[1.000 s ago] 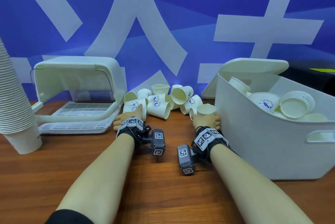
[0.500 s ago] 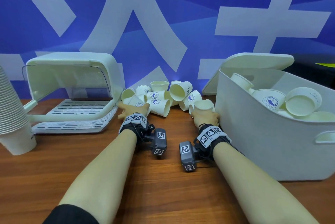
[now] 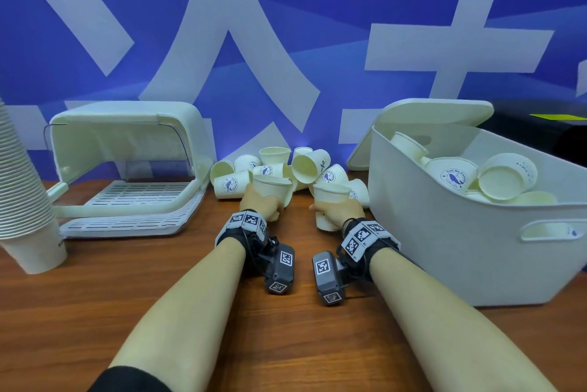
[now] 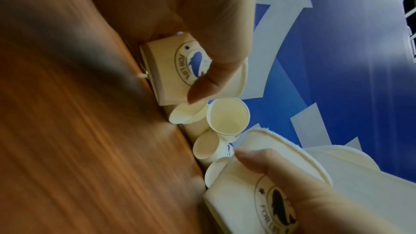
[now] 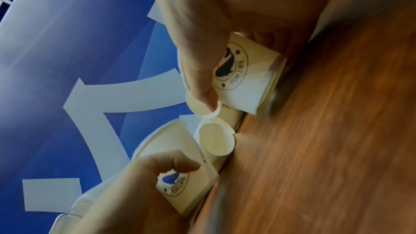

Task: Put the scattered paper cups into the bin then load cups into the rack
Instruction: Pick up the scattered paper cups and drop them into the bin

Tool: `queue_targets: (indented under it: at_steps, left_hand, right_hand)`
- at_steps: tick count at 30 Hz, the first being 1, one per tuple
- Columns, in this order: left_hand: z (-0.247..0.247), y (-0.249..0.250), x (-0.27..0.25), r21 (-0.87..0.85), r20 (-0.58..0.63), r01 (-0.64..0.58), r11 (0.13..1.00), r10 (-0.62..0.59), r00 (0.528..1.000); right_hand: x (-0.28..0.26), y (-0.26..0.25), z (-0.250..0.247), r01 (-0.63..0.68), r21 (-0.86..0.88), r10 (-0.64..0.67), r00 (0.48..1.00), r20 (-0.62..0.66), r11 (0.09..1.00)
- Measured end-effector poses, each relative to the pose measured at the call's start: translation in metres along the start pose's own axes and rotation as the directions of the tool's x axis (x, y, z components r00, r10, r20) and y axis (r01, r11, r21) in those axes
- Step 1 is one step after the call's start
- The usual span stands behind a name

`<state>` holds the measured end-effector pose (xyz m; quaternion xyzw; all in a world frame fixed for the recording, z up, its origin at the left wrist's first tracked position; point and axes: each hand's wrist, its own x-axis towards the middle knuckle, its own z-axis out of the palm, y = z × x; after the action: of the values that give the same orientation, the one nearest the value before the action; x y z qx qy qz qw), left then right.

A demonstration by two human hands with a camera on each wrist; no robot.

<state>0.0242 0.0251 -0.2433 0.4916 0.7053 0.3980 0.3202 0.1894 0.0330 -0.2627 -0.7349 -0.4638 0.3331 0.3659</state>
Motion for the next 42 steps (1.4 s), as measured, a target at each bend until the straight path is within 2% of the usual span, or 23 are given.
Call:
queue_targets:
  at_steps: [3, 8, 13, 19, 25, 32, 35, 38, 42]
  left_hand:
    - [0.000, 0.009, -0.009, -0.005, 0.050, -0.078, 0.997, 0.078, 0.996]
    - [0.002, 0.023, -0.018, -0.196, 0.127, -0.113, 0.974, 0.139, 0.982]
    - [-0.004, 0.039, -0.034, -0.349, 0.080, -0.141, 0.926, 0.179, 0.981]
    - [-0.016, 0.056, -0.041, -0.426, 0.074, -0.222, 0.877, 0.278, 0.958]
    - [-0.027, 0.092, -0.058, -0.490, 0.035, -0.313, 0.814, 0.378, 0.925]
    - [-0.023, 0.125, -0.074, -0.579, -0.038, -0.397, 0.712, 0.463, 0.885]
    - [-0.020, 0.139, -0.082, -0.576, -0.003, -0.389, 0.718, 0.474, 0.880]
    - [-0.012, 0.152, -0.091, -0.574, 0.040, -0.377, 0.726, 0.485, 0.874]
    - [0.005, 0.168, -0.101, -0.584, 0.013, -0.380, 0.717, 0.476, 0.879]
  right_hand:
    - [-0.009, -0.004, -0.001, 0.053, -0.002, -0.052, 0.999, 0.010, 0.999]
    - [-0.024, -0.016, -0.005, 0.110, 0.161, -0.119, 0.992, 0.050, 0.981]
    - [-0.043, -0.033, -0.021, 0.178, 0.341, -0.216, 0.973, 0.076, 0.923]
    - [-0.062, -0.056, -0.048, 0.189, 0.459, -0.207, 0.978, -0.012, 0.868]
    - [-0.080, -0.079, -0.072, 0.248, 0.512, -0.239, 0.967, -0.084, 0.823]
    - [-0.097, -0.104, -0.106, 0.318, 0.493, -0.256, 0.948, -0.191, 0.810]
    - [-0.097, -0.108, -0.122, 0.351, 0.481, -0.271, 0.935, -0.229, 0.804]
    - [-0.098, -0.108, -0.137, 0.325, 0.523, -0.244, 0.945, -0.219, 0.788]
    - [-0.099, -0.103, -0.162, 0.289, 0.547, -0.214, 0.956, -0.198, 0.786]
